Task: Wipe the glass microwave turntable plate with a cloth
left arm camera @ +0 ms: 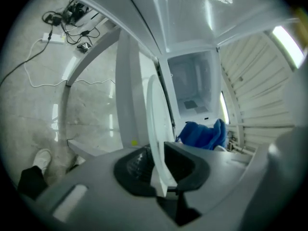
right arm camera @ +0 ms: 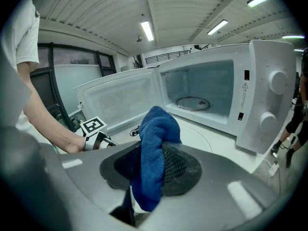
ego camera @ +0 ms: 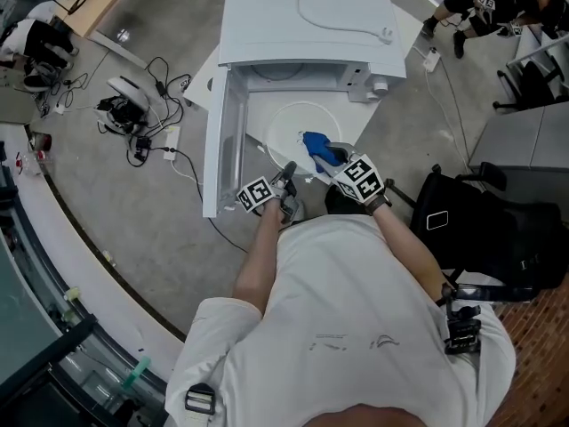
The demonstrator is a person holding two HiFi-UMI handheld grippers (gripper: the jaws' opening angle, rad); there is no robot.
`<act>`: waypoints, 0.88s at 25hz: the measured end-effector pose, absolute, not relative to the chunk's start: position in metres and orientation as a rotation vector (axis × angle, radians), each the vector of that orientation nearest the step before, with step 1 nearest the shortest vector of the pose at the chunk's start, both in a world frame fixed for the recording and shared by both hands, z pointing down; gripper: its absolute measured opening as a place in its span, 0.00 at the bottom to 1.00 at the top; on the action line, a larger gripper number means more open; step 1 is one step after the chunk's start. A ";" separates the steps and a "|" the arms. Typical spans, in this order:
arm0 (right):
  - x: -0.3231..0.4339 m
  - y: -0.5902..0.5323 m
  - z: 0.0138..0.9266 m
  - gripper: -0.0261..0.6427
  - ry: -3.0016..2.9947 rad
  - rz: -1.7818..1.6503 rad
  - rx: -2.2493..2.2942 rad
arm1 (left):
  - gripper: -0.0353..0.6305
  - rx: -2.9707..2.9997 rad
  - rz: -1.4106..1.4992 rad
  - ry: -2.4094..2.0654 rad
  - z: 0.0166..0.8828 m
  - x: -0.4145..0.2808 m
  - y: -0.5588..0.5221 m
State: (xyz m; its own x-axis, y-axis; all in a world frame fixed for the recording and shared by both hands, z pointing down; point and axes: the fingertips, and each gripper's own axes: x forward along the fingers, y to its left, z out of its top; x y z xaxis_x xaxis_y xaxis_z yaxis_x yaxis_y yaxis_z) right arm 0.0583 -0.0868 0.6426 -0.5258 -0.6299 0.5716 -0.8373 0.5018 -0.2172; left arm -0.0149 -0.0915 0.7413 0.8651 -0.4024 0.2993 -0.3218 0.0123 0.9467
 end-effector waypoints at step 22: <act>0.065 -0.122 0.554 0.19 -2.525 0.572 1.319 | 0.12 1.444 -0.387 -0.474 0.684 -0.013 -0.074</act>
